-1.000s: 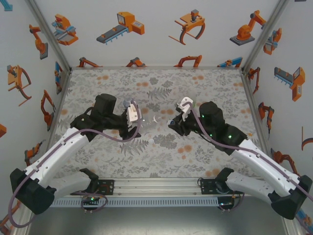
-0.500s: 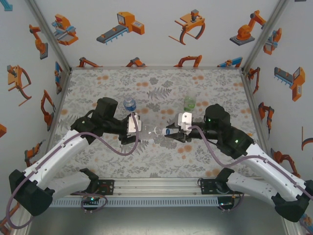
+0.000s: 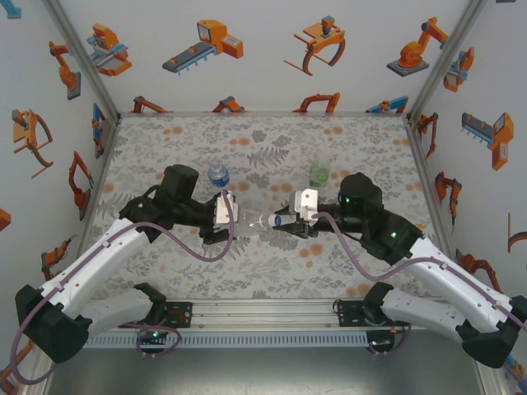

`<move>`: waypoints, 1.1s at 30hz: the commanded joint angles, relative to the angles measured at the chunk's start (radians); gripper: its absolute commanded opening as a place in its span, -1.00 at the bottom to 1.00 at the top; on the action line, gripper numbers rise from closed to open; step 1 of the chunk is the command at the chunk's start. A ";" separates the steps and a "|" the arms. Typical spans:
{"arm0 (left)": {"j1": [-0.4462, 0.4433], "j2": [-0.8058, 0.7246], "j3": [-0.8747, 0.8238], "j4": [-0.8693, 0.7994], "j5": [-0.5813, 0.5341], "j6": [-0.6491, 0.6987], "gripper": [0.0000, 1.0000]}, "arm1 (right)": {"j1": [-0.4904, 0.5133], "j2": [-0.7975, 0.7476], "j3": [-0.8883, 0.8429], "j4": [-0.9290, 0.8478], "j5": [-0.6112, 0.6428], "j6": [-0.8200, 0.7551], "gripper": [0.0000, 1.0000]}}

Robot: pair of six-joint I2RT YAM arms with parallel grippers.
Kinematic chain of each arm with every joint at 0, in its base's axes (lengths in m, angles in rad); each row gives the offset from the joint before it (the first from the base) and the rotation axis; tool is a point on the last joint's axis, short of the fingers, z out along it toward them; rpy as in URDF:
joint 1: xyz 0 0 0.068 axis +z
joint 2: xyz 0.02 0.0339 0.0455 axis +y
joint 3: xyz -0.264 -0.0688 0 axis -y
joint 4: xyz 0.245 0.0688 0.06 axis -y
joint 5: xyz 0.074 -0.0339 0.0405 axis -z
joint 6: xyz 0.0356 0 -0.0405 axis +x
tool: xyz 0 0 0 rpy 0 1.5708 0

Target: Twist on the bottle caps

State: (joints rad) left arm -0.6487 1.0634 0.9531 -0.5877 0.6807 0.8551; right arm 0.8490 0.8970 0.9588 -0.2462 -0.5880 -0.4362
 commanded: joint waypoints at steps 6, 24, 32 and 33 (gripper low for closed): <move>-0.010 -0.014 -0.011 -0.017 0.036 0.017 -1.00 | 0.022 0.018 0.045 0.044 -0.027 -0.016 -1.00; -0.017 -0.028 -0.007 -0.027 0.056 0.032 -1.00 | 0.024 0.061 0.065 -0.098 -0.084 -0.211 -1.00; -0.019 -0.015 0.006 -0.047 0.086 0.055 -1.00 | 0.027 0.124 0.154 -0.249 -0.180 -0.479 -1.00; -0.019 -0.014 0.007 -0.047 0.091 0.056 -1.00 | 0.028 0.128 0.156 -0.253 -0.182 -0.502 -1.00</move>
State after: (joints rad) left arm -0.6605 1.0588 0.9466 -0.6258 0.6914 0.8787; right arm 0.8677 1.0107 1.0866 -0.4385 -0.7162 -0.7898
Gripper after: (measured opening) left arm 0.588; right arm 0.343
